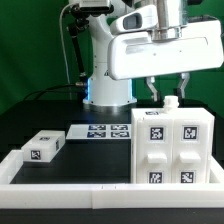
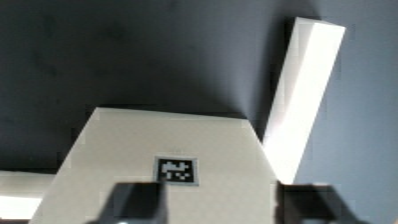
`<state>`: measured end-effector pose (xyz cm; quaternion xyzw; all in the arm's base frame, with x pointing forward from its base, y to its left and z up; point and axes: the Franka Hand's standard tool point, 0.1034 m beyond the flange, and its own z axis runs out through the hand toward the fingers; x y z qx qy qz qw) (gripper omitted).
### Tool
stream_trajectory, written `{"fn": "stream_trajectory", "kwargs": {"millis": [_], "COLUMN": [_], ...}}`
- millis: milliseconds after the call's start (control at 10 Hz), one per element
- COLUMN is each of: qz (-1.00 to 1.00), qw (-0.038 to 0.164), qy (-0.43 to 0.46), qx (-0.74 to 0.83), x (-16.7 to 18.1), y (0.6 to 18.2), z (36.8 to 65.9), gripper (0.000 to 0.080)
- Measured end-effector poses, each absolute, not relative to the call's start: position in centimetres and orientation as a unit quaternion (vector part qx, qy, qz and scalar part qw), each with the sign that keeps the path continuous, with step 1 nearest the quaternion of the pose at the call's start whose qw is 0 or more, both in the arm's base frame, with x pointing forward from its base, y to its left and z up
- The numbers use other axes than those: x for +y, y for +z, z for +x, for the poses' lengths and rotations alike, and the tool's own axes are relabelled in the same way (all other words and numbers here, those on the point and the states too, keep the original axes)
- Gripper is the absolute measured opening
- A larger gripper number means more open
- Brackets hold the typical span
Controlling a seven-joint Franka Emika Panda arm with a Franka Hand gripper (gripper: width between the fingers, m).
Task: Assemble cabinet
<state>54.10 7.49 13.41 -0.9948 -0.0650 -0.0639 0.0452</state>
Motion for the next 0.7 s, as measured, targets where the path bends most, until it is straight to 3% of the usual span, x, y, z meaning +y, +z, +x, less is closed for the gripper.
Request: {"fn": "stream_trajectory", "kwargs": {"millis": [100, 200, 300, 700], "qz": [-0.995, -0.996, -0.996, -0.995], "qw": [0.038, 0.031, 0.029, 0.011], "qy": [-0.066, -0.056, -0.049, -0.042], "qx": [-0.069, -0.064, -0.070, -0.089], "x": [5.7, 3.3, 0.9, -8.3], "y": [11.9, 10.6, 10.0, 9.3], "z": [52.5, 50.5, 49.6, 47.9], "gripper": [0.0590, 0.0590, 0.0726, 0.0796]}}
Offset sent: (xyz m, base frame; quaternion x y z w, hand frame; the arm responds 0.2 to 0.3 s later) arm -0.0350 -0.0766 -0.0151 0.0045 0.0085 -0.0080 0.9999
